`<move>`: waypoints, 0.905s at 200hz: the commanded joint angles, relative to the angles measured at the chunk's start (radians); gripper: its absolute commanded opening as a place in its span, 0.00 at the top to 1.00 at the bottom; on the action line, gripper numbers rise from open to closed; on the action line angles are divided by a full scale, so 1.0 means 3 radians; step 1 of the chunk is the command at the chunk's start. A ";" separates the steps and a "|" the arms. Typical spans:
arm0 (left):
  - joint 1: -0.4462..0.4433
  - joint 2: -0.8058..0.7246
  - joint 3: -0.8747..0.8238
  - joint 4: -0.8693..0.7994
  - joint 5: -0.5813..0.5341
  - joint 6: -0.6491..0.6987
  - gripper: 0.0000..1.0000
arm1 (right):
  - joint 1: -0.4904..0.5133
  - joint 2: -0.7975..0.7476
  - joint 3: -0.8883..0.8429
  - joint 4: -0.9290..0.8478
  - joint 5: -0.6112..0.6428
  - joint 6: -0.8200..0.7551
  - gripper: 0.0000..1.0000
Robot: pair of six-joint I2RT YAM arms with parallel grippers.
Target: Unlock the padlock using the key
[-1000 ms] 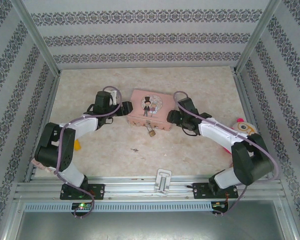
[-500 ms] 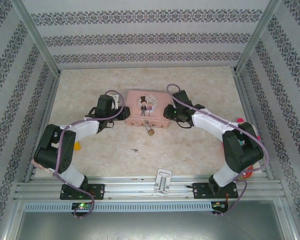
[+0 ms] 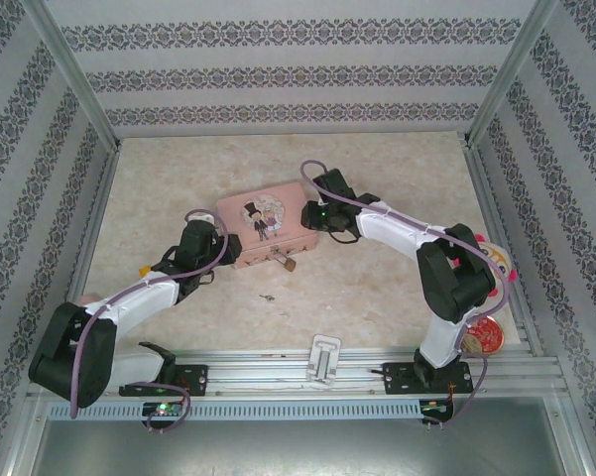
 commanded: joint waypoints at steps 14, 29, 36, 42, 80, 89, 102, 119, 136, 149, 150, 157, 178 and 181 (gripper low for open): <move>-0.0167 -0.0113 0.0033 0.0022 0.0219 -0.0036 0.54 | 0.0123 0.0038 0.0180 -0.0404 -0.0030 -0.0200 0.62; -0.0169 -0.0199 0.0002 0.0011 0.0171 -0.0077 0.50 | 0.0104 -0.0023 0.0289 -0.0616 0.0131 -0.0317 0.58; -0.0167 -0.0239 0.0002 -0.0011 0.0147 -0.0091 0.48 | 0.0099 -0.0058 0.0338 -0.0719 0.0223 -0.0365 0.56; -0.0168 -0.0275 -0.0002 -0.0030 0.0134 -0.0096 0.46 | 0.0101 -0.0090 0.0369 -0.0797 0.0301 -0.0413 0.56; -0.0168 -0.0475 -0.0017 -0.0183 0.0015 -0.0161 0.37 | 0.0197 -0.0495 0.0254 -0.1025 0.0706 -0.0489 0.55; -0.0167 -0.0529 -0.0032 -0.0215 -0.0021 -0.0192 0.34 | 0.0270 -0.0609 0.0182 -0.1060 0.0789 -0.0481 0.55; -0.0170 -0.0627 -0.0045 -0.0243 -0.0078 -0.0217 0.29 | 0.0418 -0.0742 0.0084 -0.1146 0.0923 -0.0452 0.55; -0.0163 -0.0737 -0.0058 -0.0285 -0.0171 -0.0242 0.23 | 0.0673 -0.0861 -0.0042 -0.1249 0.1044 -0.0351 0.55; -0.0160 -0.0821 -0.0044 -0.0396 -0.0284 -0.0252 0.18 | 0.0977 -0.0906 -0.0132 -0.1334 0.1090 -0.0199 0.59; -0.0157 -0.0875 -0.0039 -0.0456 -0.0360 -0.0263 0.14 | 0.1190 -0.0888 -0.0160 -0.1368 0.1009 -0.0049 0.60; -0.0157 -0.0878 -0.0039 -0.0462 -0.0364 -0.0263 0.14 | 0.1206 -0.0885 -0.0161 -0.1367 0.0998 -0.0039 0.60; -0.0152 -0.0903 -0.0043 -0.0487 -0.0392 -0.0258 0.11 | 0.1313 -0.0860 -0.0172 -0.1355 0.0926 0.0046 0.61; -0.0152 -0.0961 -0.0044 -0.0579 -0.0464 -0.0262 0.06 | 0.1579 -0.0694 -0.0166 -0.1291 0.0757 0.0255 0.62; -0.0152 -0.0971 -0.0046 -0.0592 -0.0473 -0.0263 0.06 | 0.1614 -0.0670 -0.0156 -0.1286 0.0733 0.0273 0.63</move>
